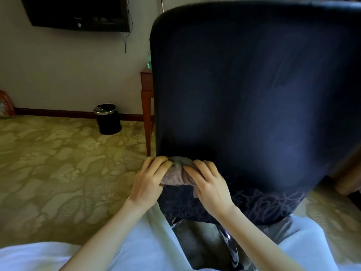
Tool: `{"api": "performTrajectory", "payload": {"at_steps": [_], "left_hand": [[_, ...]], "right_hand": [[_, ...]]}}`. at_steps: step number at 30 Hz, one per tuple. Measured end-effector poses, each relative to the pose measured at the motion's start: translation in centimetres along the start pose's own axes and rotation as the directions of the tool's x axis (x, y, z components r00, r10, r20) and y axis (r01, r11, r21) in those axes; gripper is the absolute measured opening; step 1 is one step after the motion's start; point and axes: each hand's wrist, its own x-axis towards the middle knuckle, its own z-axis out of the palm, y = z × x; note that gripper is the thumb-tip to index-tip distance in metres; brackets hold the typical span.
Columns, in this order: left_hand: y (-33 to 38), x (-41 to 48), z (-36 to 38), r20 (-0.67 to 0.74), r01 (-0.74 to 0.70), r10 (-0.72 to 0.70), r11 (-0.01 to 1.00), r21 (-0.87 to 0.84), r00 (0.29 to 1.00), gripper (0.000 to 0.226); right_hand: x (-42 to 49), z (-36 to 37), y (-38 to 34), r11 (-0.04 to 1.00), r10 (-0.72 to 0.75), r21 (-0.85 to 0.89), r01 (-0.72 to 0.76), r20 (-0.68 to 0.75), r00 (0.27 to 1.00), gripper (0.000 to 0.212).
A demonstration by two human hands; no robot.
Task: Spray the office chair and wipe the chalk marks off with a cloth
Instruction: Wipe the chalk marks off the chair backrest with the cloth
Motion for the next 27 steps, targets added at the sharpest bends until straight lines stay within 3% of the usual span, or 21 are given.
{"api": "performTrajectory", "payload": {"at_steps": [7,11,18,23,27], "left_hand": [[8.2,13.0,-8.6,-0.346,-0.108,0.13,0.991,0.083,0.929,0.039],[12.0,19.3,-13.0,-0.396,-0.192,0.249,0.965,0.178,0.884,0.03],[13.5,19.5,-12.3,-0.455,-0.232,0.315,0.945,0.23,0.833,0.032],[10.8,14.5,-6.4,-0.313,-0.227,0.298,0.943,0.244,0.902,0.043],[9.1,9.5,-1.8,-0.202,-0.248,0.294,0.942,0.224,0.934,0.038]], "right_hand": [[10.0,-13.0,1.9,1.0,-0.001,-0.022,-0.007,-0.37,0.929,0.038],[14.3,-20.0,3.6,0.996,-0.051,-0.086,0.01,-0.494,0.868,0.033],[12.9,-20.4,5.4,0.99,-0.112,-0.132,0.05,-0.517,0.849,0.026],[7.9,-14.6,6.9,0.991,-0.066,-0.131,0.013,-0.407,0.911,0.028],[2.0,-9.3,7.5,0.994,-0.031,-0.105,0.002,-0.272,0.962,0.029]]}}
